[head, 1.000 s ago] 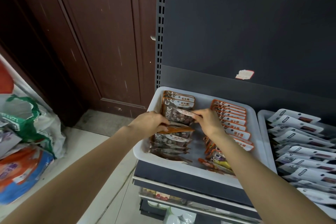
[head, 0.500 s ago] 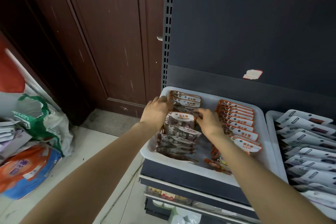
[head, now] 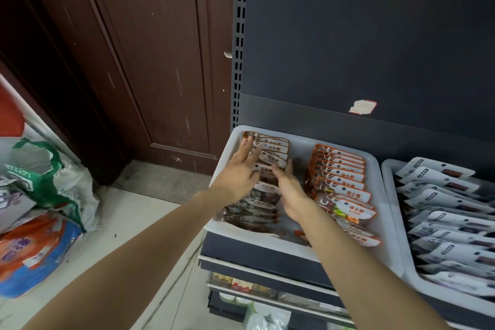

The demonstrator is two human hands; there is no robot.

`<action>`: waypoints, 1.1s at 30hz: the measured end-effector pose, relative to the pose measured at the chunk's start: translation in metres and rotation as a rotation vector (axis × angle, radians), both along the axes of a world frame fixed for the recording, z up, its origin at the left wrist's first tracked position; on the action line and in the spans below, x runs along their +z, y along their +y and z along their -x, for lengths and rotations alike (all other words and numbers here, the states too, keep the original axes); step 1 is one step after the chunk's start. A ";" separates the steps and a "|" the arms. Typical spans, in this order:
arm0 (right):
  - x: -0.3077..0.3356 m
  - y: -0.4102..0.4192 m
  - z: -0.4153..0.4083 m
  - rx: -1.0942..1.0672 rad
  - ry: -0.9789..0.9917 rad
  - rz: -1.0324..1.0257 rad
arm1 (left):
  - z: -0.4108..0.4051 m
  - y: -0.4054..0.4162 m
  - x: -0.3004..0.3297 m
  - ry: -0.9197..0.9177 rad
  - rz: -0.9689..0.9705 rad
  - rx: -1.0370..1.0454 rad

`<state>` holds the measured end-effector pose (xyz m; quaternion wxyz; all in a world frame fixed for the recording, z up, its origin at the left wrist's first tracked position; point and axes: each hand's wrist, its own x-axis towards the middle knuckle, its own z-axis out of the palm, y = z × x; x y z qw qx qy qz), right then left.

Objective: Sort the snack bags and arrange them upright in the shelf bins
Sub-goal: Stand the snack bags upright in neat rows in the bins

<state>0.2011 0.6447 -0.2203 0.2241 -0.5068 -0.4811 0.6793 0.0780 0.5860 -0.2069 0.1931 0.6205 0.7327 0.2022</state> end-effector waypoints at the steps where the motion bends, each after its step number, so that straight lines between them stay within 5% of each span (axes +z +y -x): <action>1: 0.001 0.005 -0.004 0.003 0.006 -0.003 | 0.000 -0.003 -0.002 0.155 -0.001 -0.070; 8: 0.003 0.022 -0.008 0.040 -0.089 -0.022 | 0.007 -0.025 -0.018 0.521 0.067 -0.332; 12: 0.015 0.018 0.004 0.092 -0.162 0.002 | 0.013 -0.030 -0.016 0.453 0.104 -0.356; 20: -0.011 0.019 -0.002 -0.026 -0.069 -0.014 | 0.001 0.001 -0.012 -0.053 -0.026 0.041; 28: -0.007 0.020 0.013 -0.040 -0.159 -0.054 | 0.014 0.030 -0.011 0.293 0.117 0.070; 33: 0.001 0.023 0.013 -0.011 -0.223 -0.021 | 0.015 0.036 -0.009 0.312 0.161 0.016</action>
